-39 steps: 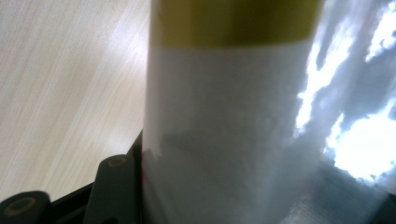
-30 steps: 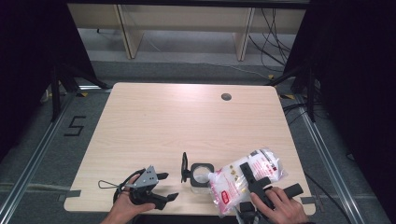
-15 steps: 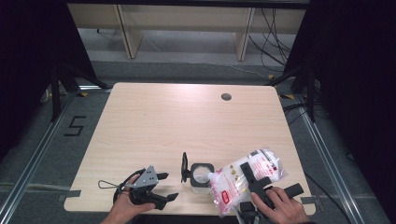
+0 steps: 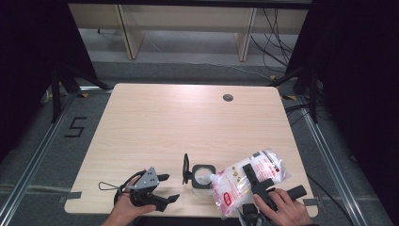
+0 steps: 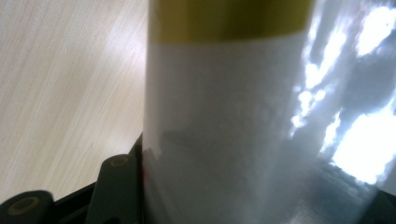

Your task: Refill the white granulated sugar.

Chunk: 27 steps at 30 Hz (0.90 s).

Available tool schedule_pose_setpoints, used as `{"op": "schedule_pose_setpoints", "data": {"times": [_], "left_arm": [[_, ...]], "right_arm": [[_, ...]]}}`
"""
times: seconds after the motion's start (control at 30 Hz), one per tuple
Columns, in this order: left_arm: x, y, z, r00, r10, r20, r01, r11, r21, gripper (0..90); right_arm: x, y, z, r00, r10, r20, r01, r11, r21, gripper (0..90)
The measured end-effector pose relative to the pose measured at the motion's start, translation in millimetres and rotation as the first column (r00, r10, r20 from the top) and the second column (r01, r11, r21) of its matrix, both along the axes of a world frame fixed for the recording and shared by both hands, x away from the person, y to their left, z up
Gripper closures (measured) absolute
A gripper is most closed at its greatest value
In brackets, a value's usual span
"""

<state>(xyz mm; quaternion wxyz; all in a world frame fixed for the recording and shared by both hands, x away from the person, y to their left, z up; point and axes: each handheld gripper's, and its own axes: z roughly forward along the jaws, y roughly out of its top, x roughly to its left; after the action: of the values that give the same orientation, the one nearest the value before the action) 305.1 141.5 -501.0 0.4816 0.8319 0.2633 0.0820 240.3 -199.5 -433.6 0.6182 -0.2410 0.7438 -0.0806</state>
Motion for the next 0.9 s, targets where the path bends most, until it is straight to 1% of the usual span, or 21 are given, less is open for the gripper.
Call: {"op": "schedule_pose_setpoints", "data": {"times": [0.03,0.07,0.1,0.13,0.17,0.2,0.23,0.27,0.37,0.4,0.43,0.57,0.67,0.7,0.73,0.83,0.9], "left_arm": [[0.0,0.0,0.0,1.0000,-0.001,0.001,0.001,1.0000,0.000,20.3],[0.9,1.1,1.0,0.9999,-0.014,0.005,0.014,0.9997,0.019,20.4],[1.2,0.7,0.8,0.9997,-0.021,0.016,0.021,0.9997,0.015,20.4],[1.5,0.8,0.8,0.9995,-0.024,0.019,0.024,0.9995,0.019,20.4],[1.4,0.2,0.4,0.9996,-0.021,0.019,0.020,0.9997,0.009,20.4],[1.4,0.2,0.4,0.9996,-0.021,0.019,0.020,0.9997,0.009,20.4],[1.6,0.8,0.9,0.9995,-0.027,0.016,0.027,0.9995,0.018,20.4],[1.5,0.6,0.7,0.9995,-0.024,0.020,0.024,0.9995,0.019,20.4],[1.3,0.2,0.4,0.9997,-0.019,0.017,0.019,0.9998,0.011,20.4],[1.5,0.4,0.4,0.9995,-0.026,0.017,0.026,0.9996,0.009,20.4],[1.6,0.7,0.8,0.9994,-0.032,0.015,0.031,0.9994,0.017,20.4],[1.4,0.6,0.8,0.9995,-0.025,0.018,0.024,0.9996,0.016,20.4],[1.6,0.8,0.8,0.9995,-0.027,0.017,0.027,0.9994,0.020,20.4],[1.3,0.3,0.3,0.9997,-0.022,0.014,0.022,0.9997,0.011,20.4],[1.3,0.3,0.3,0.9997,-0.022,0.014,0.022,0.9997,0.011,20.3],[1.6,0.5,0.6,0.9995,-0.026,0.020,0.025,0.9995,0.021,20.4],[1.4,0.4,0.8,0.9996,-0.024,0.016,0.024,0.9996,0.018,20.4]], "right_arm": [[0.1,-0.4,-1.7,1.0000,-0.002,-0.002,0.002,1.000,0.024,47.3],[0.9,0.3,-0.6,0.9999,0.014,0.000,-0.014,1.000,0.011,47.4],[0.7,-0.1,0.2,0.9999,0.007,-0.013,-0.007,1.000,-0.010,47.5],[1.6,-0.5,-0.5,0.9999,0.013,-0.006,-0.013,1.000,0.022,47.6],[1.6,-0.4,-0.5,0.9999,0.009,-0.005,-0.009,1.000,0.017,47.6],[1.6,-0.4,-0.5,0.9999,0.009,-0.005,-0.009,1.000,0.017,47.6],[1.1,-0.7,-0.1,0.9998,-0.002,-0.018,0.001,1.000,-0.008,47.7],[1.0,-1.2,-0.2,0.9999,0.003,-0.012,-0.003,1.000,0.020,47.8],[1.0,-1.0,-0.2,0.9999,0.003,-0.010,-0.003,1.000,0.020,47.8],[0.9,-0.5,0.3,1.0000,0.006,-0.007,-0.006,1.000,0.014,47.8],[0.7,-0.5,1.0,0.9999,0.011,-0.005,-0.011,1.000,0.015,47.9],[0.5,-0.2,1.8,1.0000,0.008,-0.002,-0.008,1.000,0.012,47.9],[-0.5,-1.4,1.2,1.0000,-0.006,-0.007,0.006,1.000,0.026,48.0],[-0.4,-1.2,1.4,1.0000,-0.007,0.001,0.007,1.000,0.015,48.0],[-0.4,-1.2,1.4,1.0000,-0.007,0.001,0.007,1.000,0.015,48.0],[0.0,-0.7,2.2,1.0000,0.001,0.005,-0.001,1.000,-0.006,48.0],[-0.5,-1.3,1.6,0.9999,-0.011,-0.001,0.011,1.000,0.014,48.1]]}}
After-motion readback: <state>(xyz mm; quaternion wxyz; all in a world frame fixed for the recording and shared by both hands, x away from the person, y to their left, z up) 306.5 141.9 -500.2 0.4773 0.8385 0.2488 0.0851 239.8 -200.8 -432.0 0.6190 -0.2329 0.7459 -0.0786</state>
